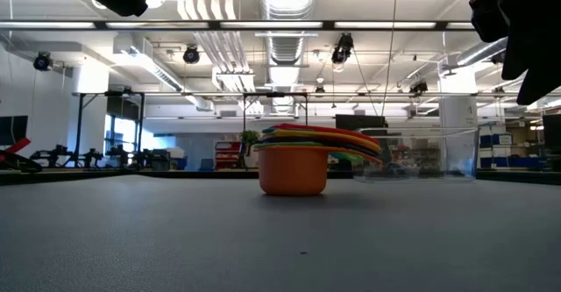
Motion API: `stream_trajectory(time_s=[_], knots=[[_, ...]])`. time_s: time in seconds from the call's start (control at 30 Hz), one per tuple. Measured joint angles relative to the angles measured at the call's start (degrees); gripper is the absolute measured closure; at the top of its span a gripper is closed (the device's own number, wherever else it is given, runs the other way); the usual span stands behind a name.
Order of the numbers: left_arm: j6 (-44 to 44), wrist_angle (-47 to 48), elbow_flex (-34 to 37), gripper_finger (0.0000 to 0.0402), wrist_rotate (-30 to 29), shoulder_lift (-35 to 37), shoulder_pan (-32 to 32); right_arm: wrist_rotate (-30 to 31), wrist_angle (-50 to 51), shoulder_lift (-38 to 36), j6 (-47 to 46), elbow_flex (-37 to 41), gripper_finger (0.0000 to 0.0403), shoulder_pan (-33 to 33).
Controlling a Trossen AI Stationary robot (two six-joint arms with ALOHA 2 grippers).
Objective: Nest measuring cups in basket
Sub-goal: Stack the blue measuring cup on top of the red measuring cup
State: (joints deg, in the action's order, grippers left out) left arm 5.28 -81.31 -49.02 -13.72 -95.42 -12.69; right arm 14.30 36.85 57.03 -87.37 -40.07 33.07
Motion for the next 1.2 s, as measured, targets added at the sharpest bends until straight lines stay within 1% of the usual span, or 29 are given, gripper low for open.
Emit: stream_trajectory(time_s=[0.17, 0.33, 0.43, 0.6, 0.67, 0.87, 0.93, 1.1, 1.2], knots=[[-0.68, 1.68, 0.05, 0.0283, 0.38, 0.0, -0.43, 1.23, -0.16, 1.41, 0.43, -0.01, 0.0227, 0.47], [0.39, 1.75, 0.38, 0.0283, 0.39, 0.02, -0.64, 1.39, -1.59, 2.72, 4.82, -0.01, 0.0227, 0.45], [2.56, 1.78, 0.57, 0.0283, 0.2, 0.02, -0.61, 1.39, -2.58, 2.78, 7.17, -0.01, 0.0227, 0.45], [5.23, 1.51, 0.57, 0.0283, -3.31, 0.02, -0.53, 1.33, -3.35, 2.37, 9.51, -0.03, 0.0227, 0.43], [5.91, 0.36, 0.57, 0.0283, -3.88, 0.02, -0.38, 1.28, -3.33, 2.37, 10.33, -0.03, 0.0227, 0.43], [6.01, -0.83, -0.47, 0.0283, -3.16, 0.2, -1.0, 1.24, -3.32, 2.37, 10.23, -0.03, 0.0227, 0.41], [5.98, -0.7, -0.65, 0.0283, -2.91, 0.2, -1.53, 0.97, -3.33, 2.37, 8.92, -0.03, 0.0227, 0.52], [2.21, -0.57, -1.91, 0.0283, -2.75, 0.0, -1.47, -0.23, -3.6, 2.34, 8.54, -0.03, 0.0227, 1.58], [3.87, 0.45, -1.92, 0.0283, -2.38, -0.75, -1.78, -0.28, -3.57, 2.34, 8.79, -0.03, 0.0227, 1.52]])
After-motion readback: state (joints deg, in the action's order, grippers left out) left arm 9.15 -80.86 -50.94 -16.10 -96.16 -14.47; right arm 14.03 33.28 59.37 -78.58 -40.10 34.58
